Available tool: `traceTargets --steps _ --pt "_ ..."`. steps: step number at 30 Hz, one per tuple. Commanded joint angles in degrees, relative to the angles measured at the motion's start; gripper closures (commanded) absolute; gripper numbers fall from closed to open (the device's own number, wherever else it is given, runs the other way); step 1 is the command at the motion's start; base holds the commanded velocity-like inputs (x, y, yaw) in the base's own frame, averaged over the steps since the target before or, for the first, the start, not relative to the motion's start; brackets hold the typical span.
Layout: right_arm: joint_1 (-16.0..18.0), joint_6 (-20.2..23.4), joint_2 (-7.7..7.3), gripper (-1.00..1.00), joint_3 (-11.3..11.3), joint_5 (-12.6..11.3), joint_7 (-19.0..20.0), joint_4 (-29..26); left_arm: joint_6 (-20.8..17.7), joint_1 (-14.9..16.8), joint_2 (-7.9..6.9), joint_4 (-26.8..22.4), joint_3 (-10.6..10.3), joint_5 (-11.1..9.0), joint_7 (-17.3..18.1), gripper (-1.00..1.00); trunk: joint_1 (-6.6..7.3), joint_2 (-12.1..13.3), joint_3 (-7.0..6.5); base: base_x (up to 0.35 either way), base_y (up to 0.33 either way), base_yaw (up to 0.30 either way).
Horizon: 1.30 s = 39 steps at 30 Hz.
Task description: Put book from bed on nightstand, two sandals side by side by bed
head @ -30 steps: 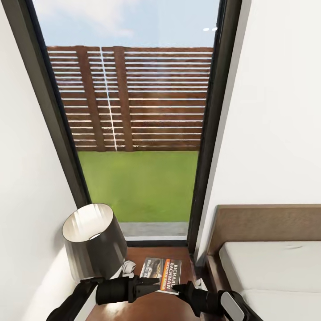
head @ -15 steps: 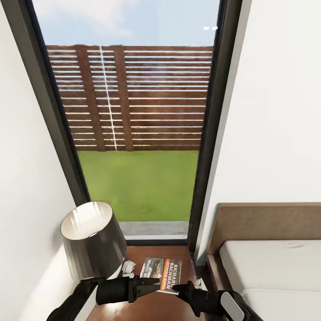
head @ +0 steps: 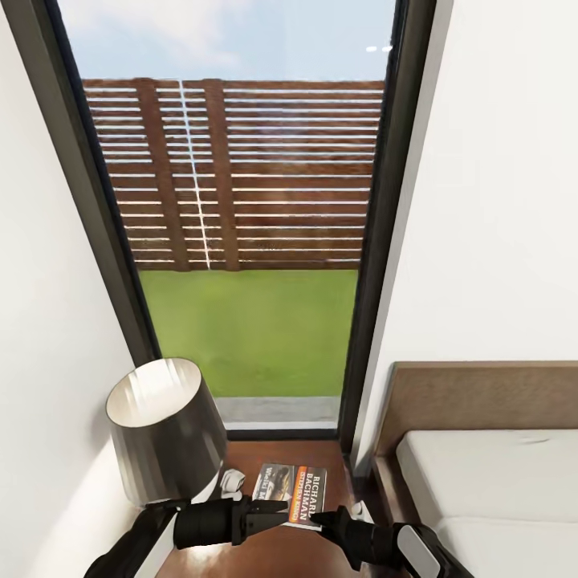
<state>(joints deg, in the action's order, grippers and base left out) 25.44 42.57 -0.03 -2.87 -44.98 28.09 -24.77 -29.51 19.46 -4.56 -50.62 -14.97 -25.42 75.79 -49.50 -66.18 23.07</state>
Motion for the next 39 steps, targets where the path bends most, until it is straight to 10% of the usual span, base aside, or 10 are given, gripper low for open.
traceTargets --steps 1,39 --pt "0.0 0.1 -0.03 1.0 -0.1 -0.1 0.1 0.0 -0.6 0.0 -0.08 0.0 -0.2 -0.5 0.0 -1.0 -0.23 -0.5 0.25 0.0 0.0 0.0" --pt "0.0 0.1 -0.06 1.0 0.0 -0.1 0.1 -0.2 -0.6 0.1 -0.1 0.0 -0.2 -0.5 0.0 -1.0 -8.57 -15.7 7.07 0.0 0.0 0.0"
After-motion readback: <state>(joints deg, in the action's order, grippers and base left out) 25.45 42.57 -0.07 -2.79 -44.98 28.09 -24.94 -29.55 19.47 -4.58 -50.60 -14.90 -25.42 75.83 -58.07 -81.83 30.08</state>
